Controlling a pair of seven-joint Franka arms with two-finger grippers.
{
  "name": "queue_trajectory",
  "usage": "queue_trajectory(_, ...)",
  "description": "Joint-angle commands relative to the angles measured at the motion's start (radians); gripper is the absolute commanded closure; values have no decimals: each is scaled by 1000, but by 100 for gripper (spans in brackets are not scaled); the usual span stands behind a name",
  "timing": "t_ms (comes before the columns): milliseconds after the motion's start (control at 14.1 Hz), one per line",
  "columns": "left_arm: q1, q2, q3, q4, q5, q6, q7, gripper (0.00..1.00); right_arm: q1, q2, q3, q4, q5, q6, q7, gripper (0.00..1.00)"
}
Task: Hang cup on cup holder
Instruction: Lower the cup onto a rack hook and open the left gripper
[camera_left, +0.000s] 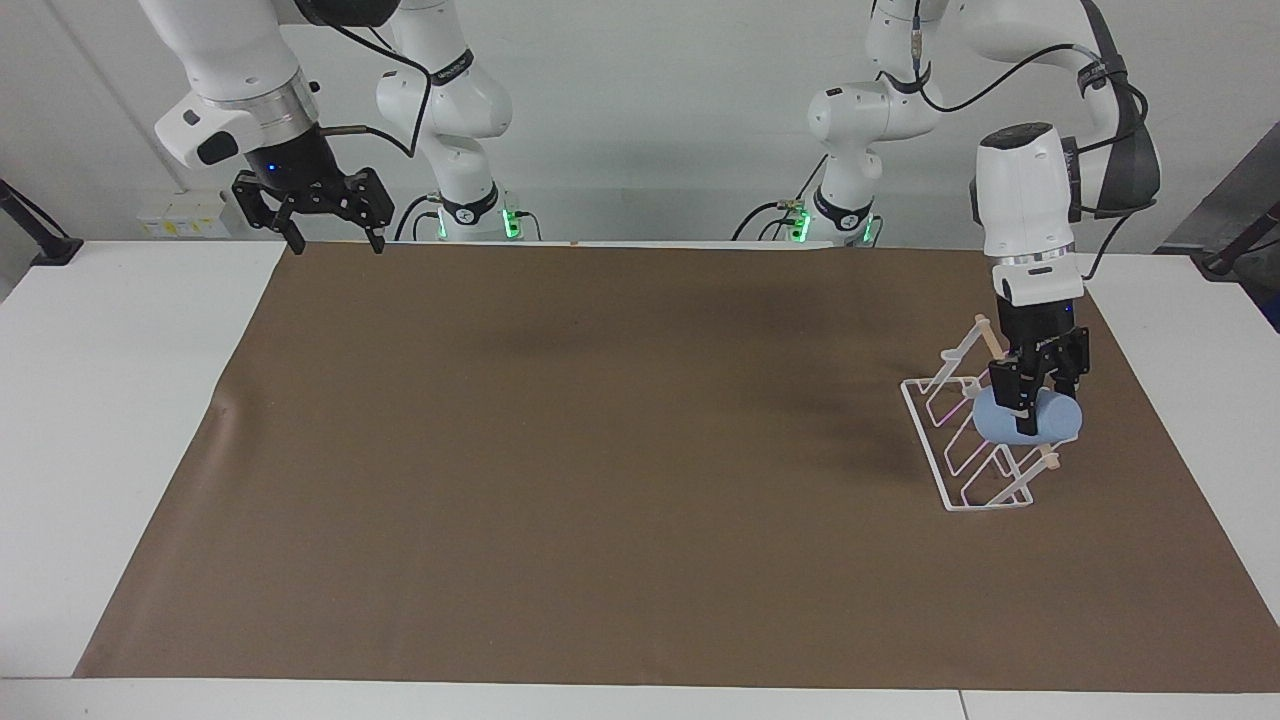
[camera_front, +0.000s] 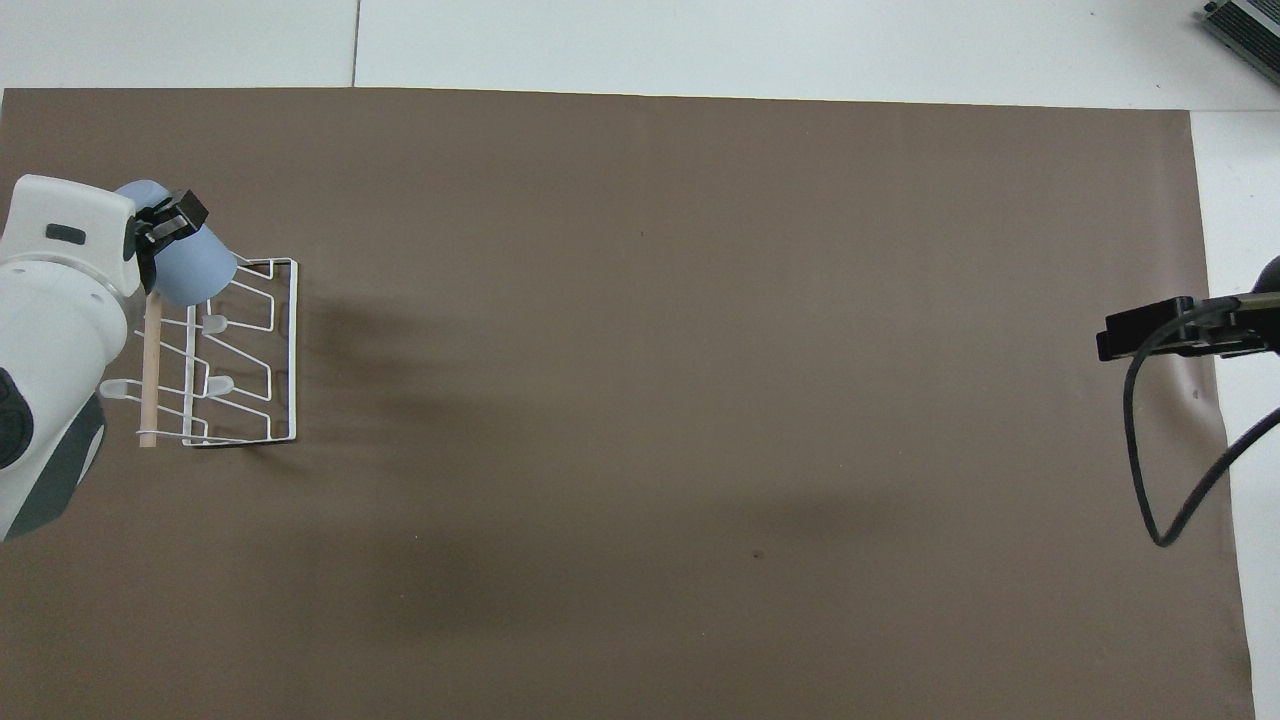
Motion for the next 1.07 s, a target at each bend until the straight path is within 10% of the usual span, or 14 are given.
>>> queue_trajectory(0, 15, -11, -4, -36, 31, 43, -28, 100, -21, -27, 3, -37, 17, 26, 7, 0)
queue_trajectory(356, 26, -11, -4, -71, 43, 71, -29, 99, -25, -27, 3, -27, 17, 23, 10, 0)
queue_trajectory(427, 26, -11, -4, -77, 43, 74, -28, 82, -21, -35, 5, -32, 17, 4, 10, 0)
queue_trajectory(569, 26, -11, -4, -77, 43, 72, -28, 9, -19, -35, 5, -32, 17, 1, 10, 0)
queue_trajectory(640, 26, -8, -6, -68, 42, 71, -31, 0, -19, -35, 5, -32, 17, 0, 10, 0)
queue_trajectory(996, 23, 9, -7, -36, 40, 46, -21, 0, -21, -35, 5, -32, 17, 0, 10, 0)
